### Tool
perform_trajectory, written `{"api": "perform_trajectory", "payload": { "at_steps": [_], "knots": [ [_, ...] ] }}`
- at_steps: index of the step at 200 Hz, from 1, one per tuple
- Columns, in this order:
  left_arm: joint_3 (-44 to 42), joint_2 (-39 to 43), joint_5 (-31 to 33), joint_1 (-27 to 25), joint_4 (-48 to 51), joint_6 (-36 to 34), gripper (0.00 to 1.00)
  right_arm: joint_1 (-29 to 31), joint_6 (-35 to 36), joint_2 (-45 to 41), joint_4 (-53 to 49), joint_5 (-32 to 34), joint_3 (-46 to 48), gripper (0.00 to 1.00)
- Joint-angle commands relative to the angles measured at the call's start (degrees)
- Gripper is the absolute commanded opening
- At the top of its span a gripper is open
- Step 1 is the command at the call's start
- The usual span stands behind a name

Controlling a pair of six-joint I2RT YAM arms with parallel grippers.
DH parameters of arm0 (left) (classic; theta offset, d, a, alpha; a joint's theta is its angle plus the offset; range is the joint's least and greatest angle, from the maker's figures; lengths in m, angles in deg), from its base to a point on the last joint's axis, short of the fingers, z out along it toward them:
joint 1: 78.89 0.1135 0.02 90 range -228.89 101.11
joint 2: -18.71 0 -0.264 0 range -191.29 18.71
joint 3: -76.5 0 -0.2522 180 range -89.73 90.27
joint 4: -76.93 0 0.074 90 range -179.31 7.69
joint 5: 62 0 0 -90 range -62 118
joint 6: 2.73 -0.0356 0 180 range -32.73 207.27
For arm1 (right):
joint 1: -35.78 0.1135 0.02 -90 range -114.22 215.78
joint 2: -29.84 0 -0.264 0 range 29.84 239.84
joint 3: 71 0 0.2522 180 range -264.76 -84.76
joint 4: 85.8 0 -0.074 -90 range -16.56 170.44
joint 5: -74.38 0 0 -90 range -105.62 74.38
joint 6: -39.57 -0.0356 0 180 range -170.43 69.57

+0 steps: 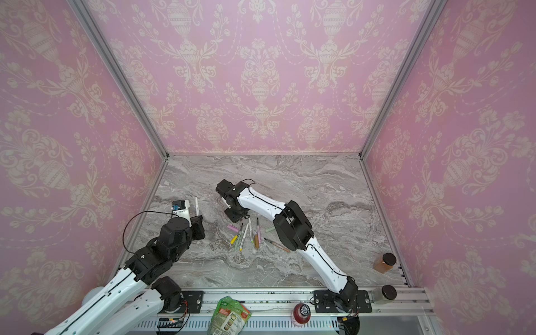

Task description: Insert the pens into the pen caps

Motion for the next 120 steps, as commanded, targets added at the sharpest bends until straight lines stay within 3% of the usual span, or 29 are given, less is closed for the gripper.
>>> {"api": "perform_trajectory", "payload": {
  "at_steps": [1,29,120],
  "knots": [
    [-0.79,-0.63,-1.38,0.65,-1.24,0.19,0.01,-2.05,-1.48,-6.24,1.87,1.28,2.11,0.07],
    [-0.45,-2.01,-3.55,0.63,-2.34,-0.66,0.0,-4.64,-1.5,-11.21,2.86,2.26,8.02,0.07],
    [2.31,-8.56,-10.76,0.61,-5.57,-4.76,0.0,-14.87,-4.22,-29.35,10.4,4.61,40.11,0.09]
  ]
}}
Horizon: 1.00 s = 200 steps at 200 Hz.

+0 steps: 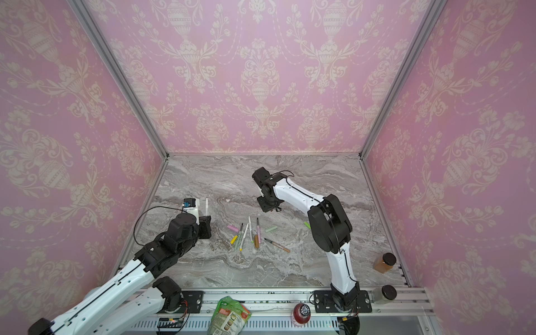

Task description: Insert the pens into the pen caps

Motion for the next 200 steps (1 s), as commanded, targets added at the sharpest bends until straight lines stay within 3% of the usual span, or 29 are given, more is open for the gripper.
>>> {"api": "perform_trajectory", "payload": {
  "at_steps": [1,70,108,129,157,200],
  "knots": [
    [2.1,-1.35,-3.61,0.39,-1.72,-2.58,0.0,-1.5,-2.37,-3.82,2.09,1.16,6.29,0.09],
    [4.23,-5.99,-10.38,0.25,-4.52,-3.9,0.0,-3.29,-3.67,-7.12,6.63,1.23,18.2,0.15],
    [5.09,-7.96,-15.43,0.16,-5.2,-4.78,0.0,-3.3,-4.5,-8.43,6.93,1.61,18.8,0.32],
    [5.43,-8.92,-17.12,0.14,-5.52,-4.89,0.0,-3.22,-6.05,-10.58,5.83,1.55,18.24,0.37],
    [5.72,-10.17,-18.06,-0.1,-6.45,-4.97,0.0,-3.21,-12.39,-14.15,3.46,0.53,17.31,0.43],
    [5.69,-11.21,-18.33,-0.17,-7.43,-5.39,0.0,-3.12,-25.65,-19.13,9.24,-11.17,23.04,0.46]
  ]
}}
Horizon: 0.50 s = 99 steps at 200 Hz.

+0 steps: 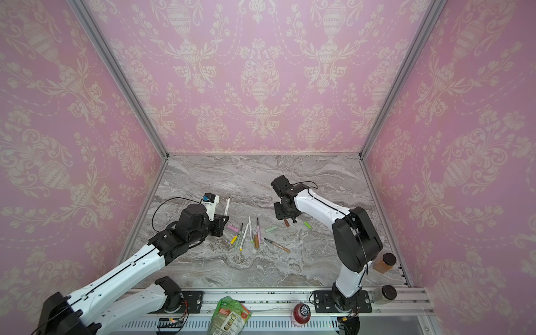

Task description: Insert the pens into the pen caps

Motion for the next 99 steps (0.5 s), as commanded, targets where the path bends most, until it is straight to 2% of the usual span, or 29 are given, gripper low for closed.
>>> {"api": "perform_trajectory", "payload": {
  "at_steps": [1,37,99],
  "knots": [
    [1.65,-0.23,-1.37,-0.16,-1.32,-1.95,0.0,-0.02,-10.06,-1.99,2.39,-7.6,4.32,0.46],
    [1.36,0.23,-0.93,-0.16,-1.52,-1.83,0.0,-0.02,-17.62,-1.95,8.3,-14.45,10.04,0.46],
    [1.49,0.14,-0.53,-0.17,-1.7,-1.7,0.0,-0.41,-21.34,1.5,13.03,-15.23,12.61,0.48]
  ]
}}
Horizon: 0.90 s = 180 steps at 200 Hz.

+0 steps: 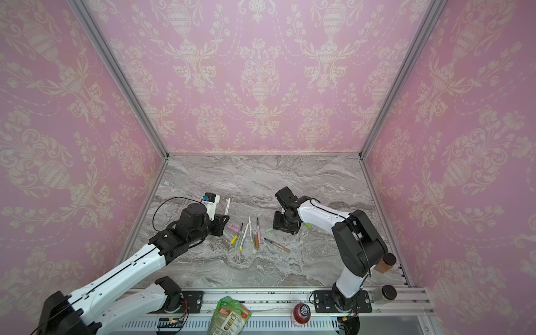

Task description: Insert the pens into the pen caps

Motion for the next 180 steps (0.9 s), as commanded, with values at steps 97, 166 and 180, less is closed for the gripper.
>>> {"api": "perform_trajectory", "payload": {
  "at_steps": [97,166,180],
  "knots": [
    [2.21,-1.45,-0.38,-0.12,-1.34,-2.29,0.0,-7.69,-4.61,5.98,4.88,1.29,2.46,0.49],
    [2.85,-2.45,0.15,-0.11,-1.13,-3.58,0.0,-10.56,-1.11,9.41,-0.47,8.78,-3.01,0.5],
    [3.05,-2.62,0.15,-0.11,-0.97,-3.75,0.0,-10.71,-0.28,10.11,-1.92,10.78,-4.13,0.5]
  ]
}}
